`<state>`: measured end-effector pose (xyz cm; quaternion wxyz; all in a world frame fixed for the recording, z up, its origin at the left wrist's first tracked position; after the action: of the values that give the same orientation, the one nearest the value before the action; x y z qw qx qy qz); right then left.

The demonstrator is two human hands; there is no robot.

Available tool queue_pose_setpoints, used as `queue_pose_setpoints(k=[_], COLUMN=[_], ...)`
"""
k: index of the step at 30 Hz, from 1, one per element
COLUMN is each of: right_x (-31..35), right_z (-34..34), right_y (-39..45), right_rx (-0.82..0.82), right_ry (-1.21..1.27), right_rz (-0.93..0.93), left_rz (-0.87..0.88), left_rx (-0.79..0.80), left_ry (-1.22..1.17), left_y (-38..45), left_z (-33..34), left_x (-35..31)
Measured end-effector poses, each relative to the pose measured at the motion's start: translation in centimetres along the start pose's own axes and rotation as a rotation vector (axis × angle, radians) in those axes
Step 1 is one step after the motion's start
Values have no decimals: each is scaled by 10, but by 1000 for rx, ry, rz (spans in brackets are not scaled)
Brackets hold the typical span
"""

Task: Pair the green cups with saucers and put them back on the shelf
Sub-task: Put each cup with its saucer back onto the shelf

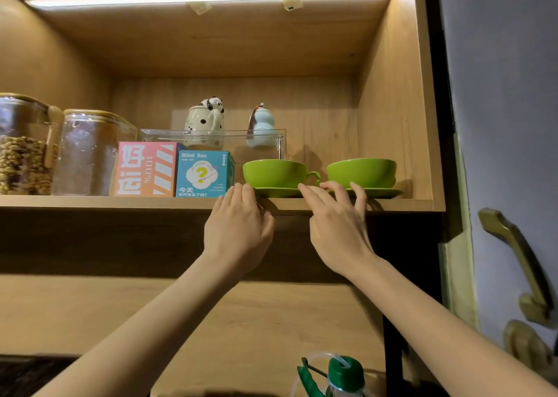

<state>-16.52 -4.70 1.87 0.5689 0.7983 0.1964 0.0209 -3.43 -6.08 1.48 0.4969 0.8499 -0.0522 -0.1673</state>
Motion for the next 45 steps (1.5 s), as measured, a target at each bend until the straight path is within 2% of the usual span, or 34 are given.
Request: queue_pose_setpoints(k=[6,12,14,16,19,21,23,27,31,40,45], right_x=[3,0,-9,-29,-72,-95,-105,-109,-111,-109,-111], right_z=[1,6,-4,-22,-46,-53,-52,-46,-45,-54,-53], right_y=[0,-6,-9,-15,-29,-37,-42,-45,-43,-50,-49], right_rx=[2,81,17,-116,-229,-184,-67,145,254,279,262], right_ry=[-2,-38,-32,41,250,293,326,287,194,136,149], right_rz=[-21,-46,-44,41,303,411,424,379,404,338,323], left_rz=[-30,-33,-24,39,208,301,336,308,250,183,202], left_rx=[-40,-36,-57,-110,-125,-66,9,110,125,136,101], left_ry=[8,2,-23,-43,-115,-201,-269,-222,-155,-102,-46], left_y=[1,-2,-6,-15,-29,-37,-40,-31,-22,-19,-18], left_z=[3,6,6,3,-1,-1,4,19,29,42,41], left_x=[1,2,-5,-20,-56,-81,-99,-117,-117,-120,-119])
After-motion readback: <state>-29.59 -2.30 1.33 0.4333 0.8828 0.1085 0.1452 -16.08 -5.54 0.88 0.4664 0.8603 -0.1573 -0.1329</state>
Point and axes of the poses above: each hand's wrist, its own y-axis towards the middle knuckle, its own z-axis out of the palm, x = y × z, the point moved 7 cm from there along y, towards the middle knuckle, and after that the axes turned 6 degrees about -z, right-handed, at the moved point
